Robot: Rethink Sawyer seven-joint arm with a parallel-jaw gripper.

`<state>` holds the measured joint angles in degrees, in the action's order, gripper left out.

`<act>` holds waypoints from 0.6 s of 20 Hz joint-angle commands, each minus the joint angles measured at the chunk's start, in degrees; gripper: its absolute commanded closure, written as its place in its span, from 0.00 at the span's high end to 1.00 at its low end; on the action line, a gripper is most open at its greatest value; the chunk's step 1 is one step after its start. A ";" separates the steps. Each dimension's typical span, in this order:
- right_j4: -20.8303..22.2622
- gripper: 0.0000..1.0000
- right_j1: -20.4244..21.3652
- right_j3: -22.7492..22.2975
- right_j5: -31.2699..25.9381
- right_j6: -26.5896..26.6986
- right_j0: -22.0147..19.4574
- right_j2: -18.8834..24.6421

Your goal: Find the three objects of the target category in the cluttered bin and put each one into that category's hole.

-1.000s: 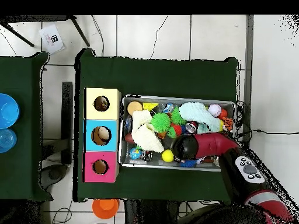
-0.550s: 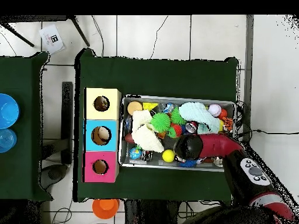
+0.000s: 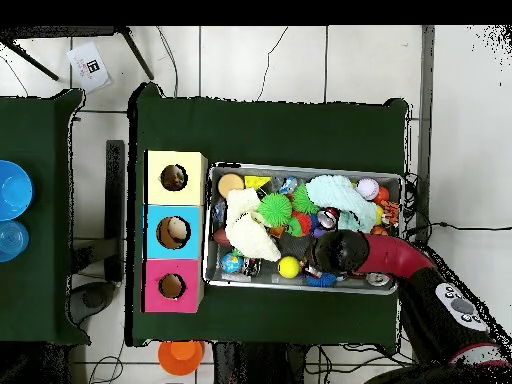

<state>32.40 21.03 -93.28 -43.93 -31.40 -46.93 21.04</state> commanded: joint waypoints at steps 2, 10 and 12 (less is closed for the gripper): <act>0.60 1.00 -3.74 -0.27 -2.12 4.47 -1.75 5.29; 1.34 0.00 -4.12 -1.26 -0.28 4.90 -3.16 6.63; 1.58 0.00 -4.21 -1.43 0.07 4.86 -3.43 6.92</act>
<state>32.53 20.50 -93.95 -43.91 -31.40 -49.01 23.35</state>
